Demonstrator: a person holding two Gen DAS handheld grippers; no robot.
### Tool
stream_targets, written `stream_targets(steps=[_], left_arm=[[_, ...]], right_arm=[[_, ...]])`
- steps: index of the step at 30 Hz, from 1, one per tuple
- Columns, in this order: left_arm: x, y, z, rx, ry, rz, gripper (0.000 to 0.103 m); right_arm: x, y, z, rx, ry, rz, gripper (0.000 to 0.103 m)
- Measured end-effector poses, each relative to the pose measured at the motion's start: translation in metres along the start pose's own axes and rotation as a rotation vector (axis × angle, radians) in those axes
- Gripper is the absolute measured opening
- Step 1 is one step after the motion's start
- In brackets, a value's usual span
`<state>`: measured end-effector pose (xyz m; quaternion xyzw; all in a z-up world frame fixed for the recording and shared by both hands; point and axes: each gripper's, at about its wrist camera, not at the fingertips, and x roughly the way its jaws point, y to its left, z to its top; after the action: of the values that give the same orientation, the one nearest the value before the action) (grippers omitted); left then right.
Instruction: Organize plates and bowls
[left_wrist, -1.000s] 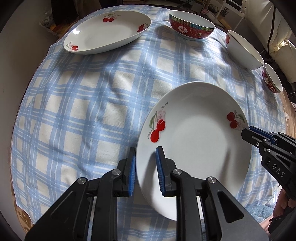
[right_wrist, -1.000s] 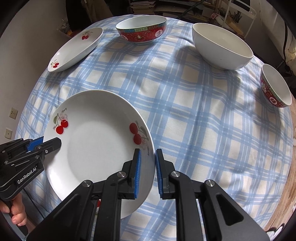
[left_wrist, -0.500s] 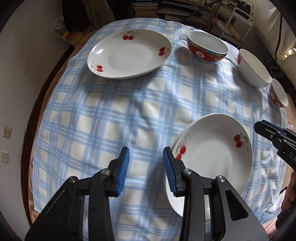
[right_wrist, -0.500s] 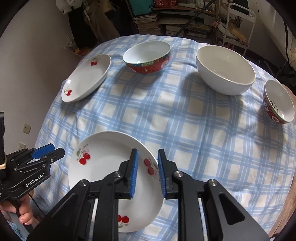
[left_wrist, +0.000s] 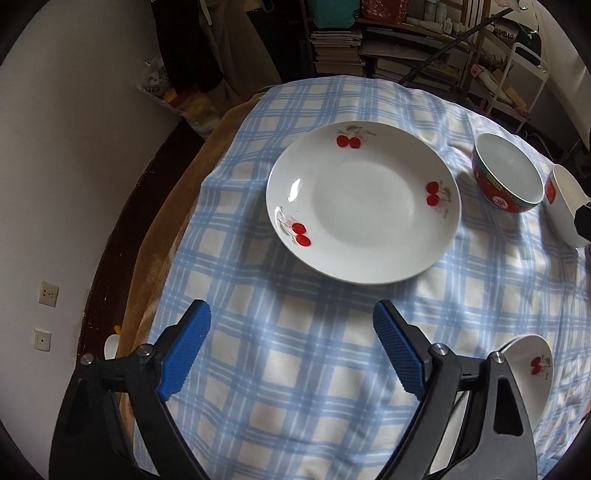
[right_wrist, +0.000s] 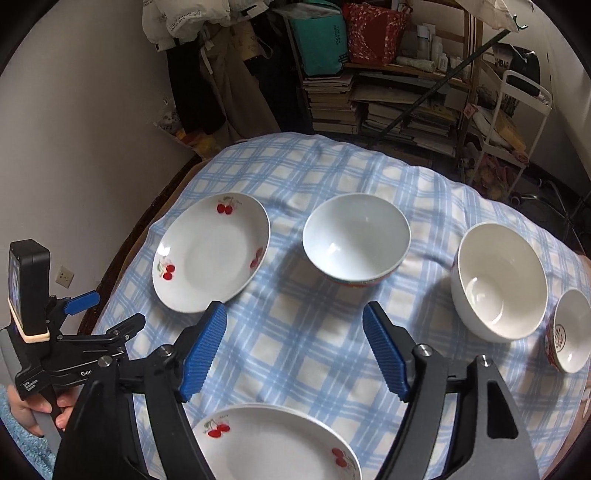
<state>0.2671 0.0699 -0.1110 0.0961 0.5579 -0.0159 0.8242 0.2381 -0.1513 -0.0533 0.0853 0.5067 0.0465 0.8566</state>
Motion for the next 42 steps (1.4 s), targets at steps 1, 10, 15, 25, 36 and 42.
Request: stream_targets(steps=[1,10,15,25,36,42], left_arm=[[0.005,0.005,0.005,-0.009,-0.003,-0.002,0.089],[0.049,0.040,0.047,-0.084,0.023,-0.072,0.089],[0.079,0.043,0.061,-0.108,0.065,-0.106,0.088],[0.117,0.053,0.067,-0.184,0.118,-0.212,0.065],[0.118,0.054,0.068,-0.250,0.101,-0.346,0.018],[0.110,0.056,0.064,-0.251,0.097,-0.357,0.016]], right_arm=[[0.005,0.001,0.007,0.000,0.001,-0.003,0.080],[0.060,0.016,0.049,-0.025,0.031,-0.015,0.080],[0.091,0.027,0.060,-0.029,0.077,0.017,0.067],[0.142,0.033,0.067,-0.004,0.185,0.038,0.030],[0.160,0.030,0.060,0.037,0.242,0.030,0.012],[0.154,0.029,0.051,0.051,0.209,0.027,0.012]])
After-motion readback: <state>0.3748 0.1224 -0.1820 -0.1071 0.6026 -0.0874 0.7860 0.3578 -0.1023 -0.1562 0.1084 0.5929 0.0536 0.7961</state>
